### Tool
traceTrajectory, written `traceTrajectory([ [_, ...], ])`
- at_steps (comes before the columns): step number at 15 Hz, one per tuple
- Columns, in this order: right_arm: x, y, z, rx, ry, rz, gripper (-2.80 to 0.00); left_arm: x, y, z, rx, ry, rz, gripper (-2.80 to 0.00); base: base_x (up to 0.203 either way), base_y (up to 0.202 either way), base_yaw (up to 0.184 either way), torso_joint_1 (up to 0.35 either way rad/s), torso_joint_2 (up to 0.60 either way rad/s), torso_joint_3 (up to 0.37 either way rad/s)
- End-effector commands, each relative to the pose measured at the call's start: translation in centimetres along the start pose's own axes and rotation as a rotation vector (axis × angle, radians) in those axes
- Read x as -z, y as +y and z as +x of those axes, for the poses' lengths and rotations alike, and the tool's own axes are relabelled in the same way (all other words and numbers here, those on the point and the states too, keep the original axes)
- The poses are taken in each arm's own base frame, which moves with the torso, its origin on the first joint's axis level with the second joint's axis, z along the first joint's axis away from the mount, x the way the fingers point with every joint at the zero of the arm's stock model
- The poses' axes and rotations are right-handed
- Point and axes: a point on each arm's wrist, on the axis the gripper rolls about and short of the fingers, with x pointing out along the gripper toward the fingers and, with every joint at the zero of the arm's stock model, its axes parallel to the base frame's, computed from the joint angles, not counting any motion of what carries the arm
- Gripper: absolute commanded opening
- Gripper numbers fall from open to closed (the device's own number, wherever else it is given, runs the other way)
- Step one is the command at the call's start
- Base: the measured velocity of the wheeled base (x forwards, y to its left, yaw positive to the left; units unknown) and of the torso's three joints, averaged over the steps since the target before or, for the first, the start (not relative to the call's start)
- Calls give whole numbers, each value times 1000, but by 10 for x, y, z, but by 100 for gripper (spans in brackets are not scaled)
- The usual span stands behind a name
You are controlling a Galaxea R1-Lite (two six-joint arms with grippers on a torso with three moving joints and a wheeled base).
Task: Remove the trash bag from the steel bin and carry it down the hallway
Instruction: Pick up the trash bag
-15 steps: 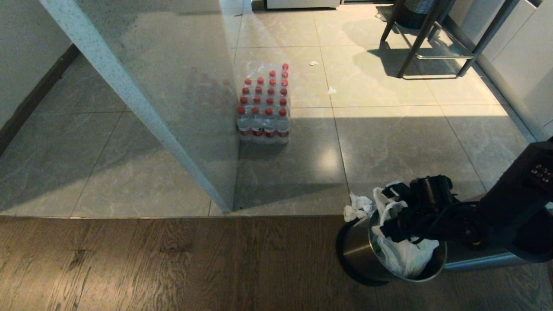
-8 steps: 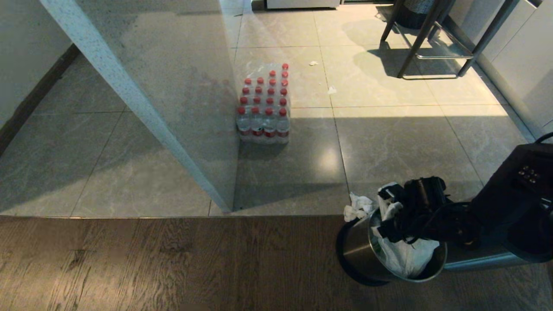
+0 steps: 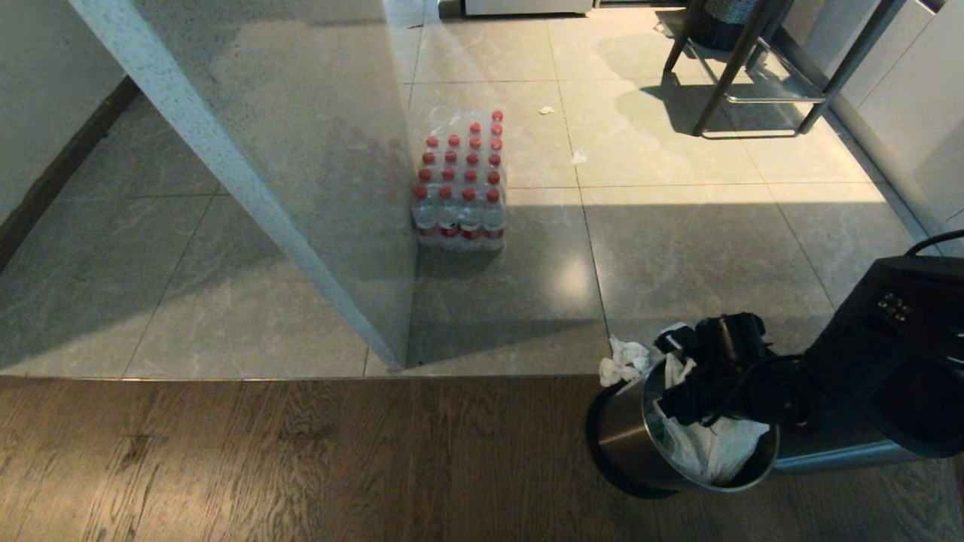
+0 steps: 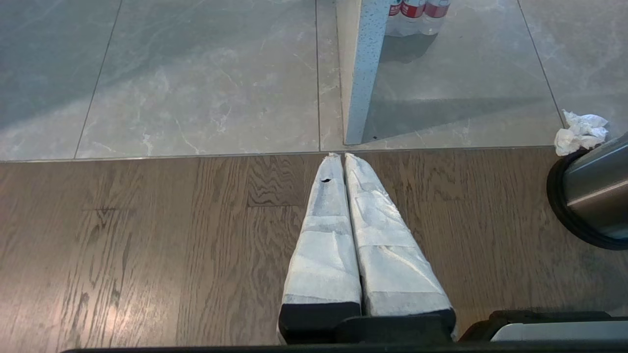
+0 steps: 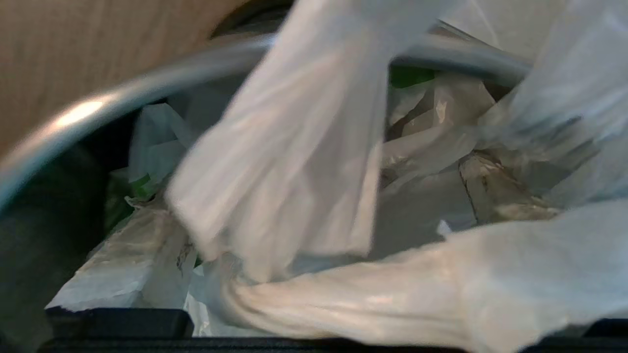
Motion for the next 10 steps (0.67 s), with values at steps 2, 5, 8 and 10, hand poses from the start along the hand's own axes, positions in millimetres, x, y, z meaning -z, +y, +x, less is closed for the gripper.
traceTrajectory([
  [2,2,2,6,11,13,0,0,0,0,0,0,-1,0,-280,0,0,0,0,0,0],
  [5,3,3,10,14,12,-3,-280,0,0,0,0,-1,0,-280,0,0,0,0,0,0],
  [8,-1,2,3,20,-7,2,-280,0,0,0,0,-1,0,-280,0,0,0,0,0,0],
  [10,-5,2,-4,26,-44,5,-280,0,0,0,-1,-1,0,-280,0,0,0,0,0,0],
])
